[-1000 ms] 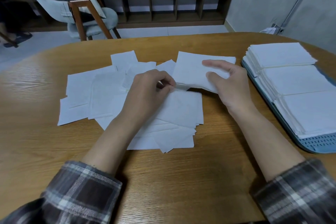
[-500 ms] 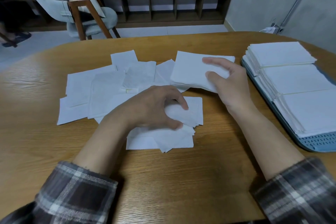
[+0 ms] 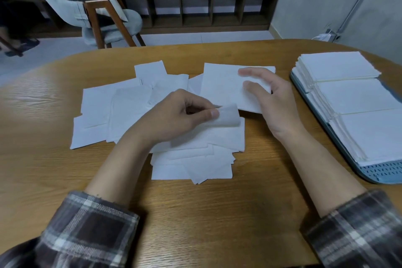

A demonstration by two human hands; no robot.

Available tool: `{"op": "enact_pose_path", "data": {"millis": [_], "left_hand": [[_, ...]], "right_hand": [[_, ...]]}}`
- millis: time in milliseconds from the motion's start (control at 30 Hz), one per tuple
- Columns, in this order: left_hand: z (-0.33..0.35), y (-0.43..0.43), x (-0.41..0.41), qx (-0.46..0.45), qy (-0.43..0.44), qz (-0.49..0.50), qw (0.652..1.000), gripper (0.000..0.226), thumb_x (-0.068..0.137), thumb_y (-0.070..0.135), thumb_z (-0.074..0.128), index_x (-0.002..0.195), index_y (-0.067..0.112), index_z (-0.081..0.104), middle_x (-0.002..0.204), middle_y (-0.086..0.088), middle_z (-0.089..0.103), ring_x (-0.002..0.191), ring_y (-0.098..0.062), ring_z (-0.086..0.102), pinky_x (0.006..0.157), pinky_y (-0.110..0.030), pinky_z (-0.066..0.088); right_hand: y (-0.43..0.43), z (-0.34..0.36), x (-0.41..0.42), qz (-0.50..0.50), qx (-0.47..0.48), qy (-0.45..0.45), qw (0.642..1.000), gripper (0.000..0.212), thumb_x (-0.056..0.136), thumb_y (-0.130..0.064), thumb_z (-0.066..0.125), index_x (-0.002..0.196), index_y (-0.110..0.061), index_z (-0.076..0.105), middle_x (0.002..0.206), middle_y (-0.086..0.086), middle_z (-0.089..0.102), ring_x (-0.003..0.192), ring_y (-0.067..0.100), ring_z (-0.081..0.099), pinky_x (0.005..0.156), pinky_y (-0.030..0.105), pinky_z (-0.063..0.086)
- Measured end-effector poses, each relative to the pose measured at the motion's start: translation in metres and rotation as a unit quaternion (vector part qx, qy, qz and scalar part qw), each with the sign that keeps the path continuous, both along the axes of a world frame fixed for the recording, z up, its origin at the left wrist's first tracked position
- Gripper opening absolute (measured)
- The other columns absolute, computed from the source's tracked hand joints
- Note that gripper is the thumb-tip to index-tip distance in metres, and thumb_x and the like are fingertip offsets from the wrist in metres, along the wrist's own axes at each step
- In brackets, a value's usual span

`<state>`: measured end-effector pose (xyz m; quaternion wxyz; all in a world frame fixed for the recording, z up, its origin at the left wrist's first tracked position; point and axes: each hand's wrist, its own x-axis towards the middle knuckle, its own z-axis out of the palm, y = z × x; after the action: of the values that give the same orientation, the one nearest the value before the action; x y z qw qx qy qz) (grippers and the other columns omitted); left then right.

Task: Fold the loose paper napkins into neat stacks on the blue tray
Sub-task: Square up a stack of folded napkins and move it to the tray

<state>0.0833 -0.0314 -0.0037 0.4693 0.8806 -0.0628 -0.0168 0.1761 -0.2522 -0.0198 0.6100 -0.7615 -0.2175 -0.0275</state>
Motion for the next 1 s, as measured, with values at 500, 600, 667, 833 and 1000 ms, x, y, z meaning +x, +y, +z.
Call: {"op": "enact_pose_path", "data": {"millis": [500,600,667,833,1000], "left_hand": [[-0.002,-0.01,0.0,-0.029,-0.191,0.146,0.97,0.028,0.094,0.032,0.08,0.121,0.027,0.075,0.092,0.012,0.073,0.092,-0.008,0.069,0.078,-0.016,0.051],[0.0,-0.006,0.002,-0.061,-0.184,0.157,0.968,0.04,0.094,0.029,0.081,0.13,0.033,0.065,0.103,0.007,0.07,0.095,-0.016,0.067,0.075,-0.027,0.056],[-0.001,-0.003,0.004,-0.101,-0.194,0.177,0.959,0.034,0.094,0.022,0.08,0.123,0.028,0.064,0.11,0.01,0.069,0.088,-0.023,0.065,0.068,-0.036,0.055],[-0.001,-0.004,0.005,-0.096,-0.209,0.187,0.955,0.006,0.094,0.016,0.08,0.096,0.021,0.078,0.092,0.017,0.076,0.072,-0.011,0.054,0.066,-0.023,0.041],[-0.004,-0.01,0.006,-0.123,-0.185,0.196,0.955,0.006,0.093,0.018,0.081,0.097,0.022,0.084,0.098,0.016,0.08,0.09,-0.031,0.068,0.078,-0.051,0.055]], "right_hand": [[0.003,-0.001,-0.002,0.014,0.038,0.032,0.999,0.005,0.094,-0.029,0.08,0.094,-0.032,0.077,0.096,-0.027,0.075,0.1,-0.004,0.067,0.092,0.021,0.05],[0.0,-0.001,0.002,-0.016,0.09,0.071,0.993,0.007,0.091,-0.034,0.083,0.096,-0.031,0.079,0.108,-0.018,0.078,0.114,0.008,0.069,0.109,0.041,0.051],[-0.001,-0.001,0.003,0.016,0.119,0.097,0.988,0.008,0.093,-0.031,0.08,0.101,-0.029,0.079,0.117,-0.001,0.078,0.117,0.025,0.071,0.111,0.056,0.05],[0.002,0.002,-0.004,0.111,0.103,0.125,0.981,0.034,0.096,-0.022,0.075,0.128,-0.032,0.069,0.118,-0.005,0.069,0.109,0.015,0.068,0.084,0.032,0.055],[0.005,0.003,-0.008,0.148,0.101,0.128,0.976,0.054,0.094,-0.018,0.075,0.142,-0.035,0.059,0.117,-0.008,0.07,0.111,0.014,0.067,0.087,0.029,0.056]]}}
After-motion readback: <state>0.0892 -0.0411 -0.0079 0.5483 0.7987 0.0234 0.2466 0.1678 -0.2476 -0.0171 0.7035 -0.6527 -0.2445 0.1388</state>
